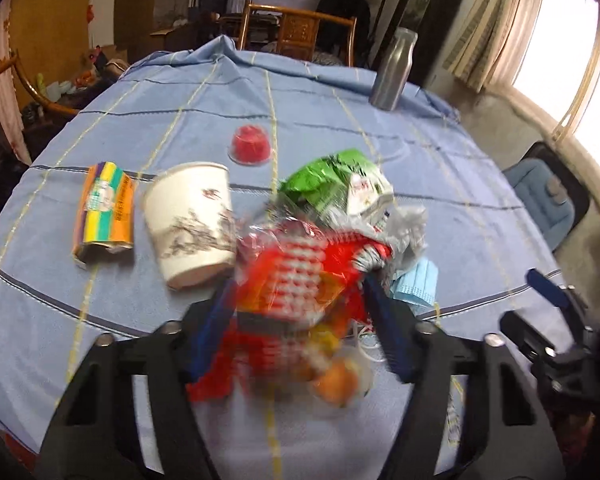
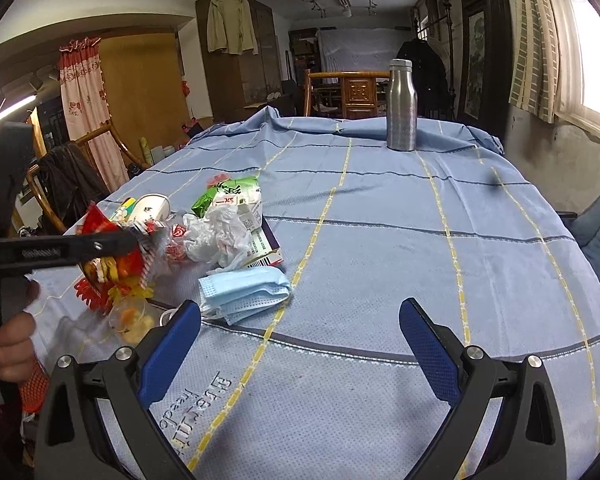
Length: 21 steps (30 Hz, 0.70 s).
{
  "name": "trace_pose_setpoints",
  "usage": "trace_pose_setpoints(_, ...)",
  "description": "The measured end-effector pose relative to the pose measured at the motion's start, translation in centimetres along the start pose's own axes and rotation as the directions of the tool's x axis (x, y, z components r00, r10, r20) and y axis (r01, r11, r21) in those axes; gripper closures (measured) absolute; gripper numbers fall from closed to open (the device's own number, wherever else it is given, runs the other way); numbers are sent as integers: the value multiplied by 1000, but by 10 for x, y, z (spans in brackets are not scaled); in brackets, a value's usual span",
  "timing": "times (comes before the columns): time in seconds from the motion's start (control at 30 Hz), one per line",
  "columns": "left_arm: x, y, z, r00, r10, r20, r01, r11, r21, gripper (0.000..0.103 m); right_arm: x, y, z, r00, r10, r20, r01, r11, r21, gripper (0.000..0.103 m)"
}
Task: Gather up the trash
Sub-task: 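Grasp the red snack bag with the left tool while the right tool approaches the milk carton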
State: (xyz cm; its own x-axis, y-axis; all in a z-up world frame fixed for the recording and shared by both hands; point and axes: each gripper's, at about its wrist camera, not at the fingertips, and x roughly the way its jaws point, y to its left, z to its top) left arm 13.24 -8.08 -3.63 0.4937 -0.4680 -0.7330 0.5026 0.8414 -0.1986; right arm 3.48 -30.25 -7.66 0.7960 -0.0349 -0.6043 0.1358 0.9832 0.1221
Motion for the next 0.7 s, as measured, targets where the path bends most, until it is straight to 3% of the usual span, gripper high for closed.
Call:
trace_pose_setpoints(0.2,-39,38,2,996,40,76,-35,997,-63,45,13,11,11,998,62,-28,-62,998,1,6)
trace_pose_setpoints(0.3,-49,47,-3,994,6,105,4,996,-86,46,20,18,16,991,123,-48,-123,992,14,6)
trace_pose_setpoints(0.4,-48,37,-7,993,-76,86,83,994,-72,39,24,24,21,983,178,-54,-177,984,27,6)
trace_pose_setpoints(0.43,-47,29,-8,993,-92,80,97,994,-60,27,24,25,22,983,179,-51,-178,984,27,6)
trace_pose_setpoints(0.47,-42,18,-8,994,-85,73,88,995,-43,8,24,24,23,984,172,-46,-171,985,28,6)
trace_pose_setpoints(0.57,-27,-14,-8,998,-27,62,24,998,50,7,20,16,23,988,147,-35,-145,988,49,6)
trace_pose_setpoints(0.7,10,-32,-1,988,145,58,-150,984,99,7,13,-8,19,990,140,-28,-136,984,113,6)
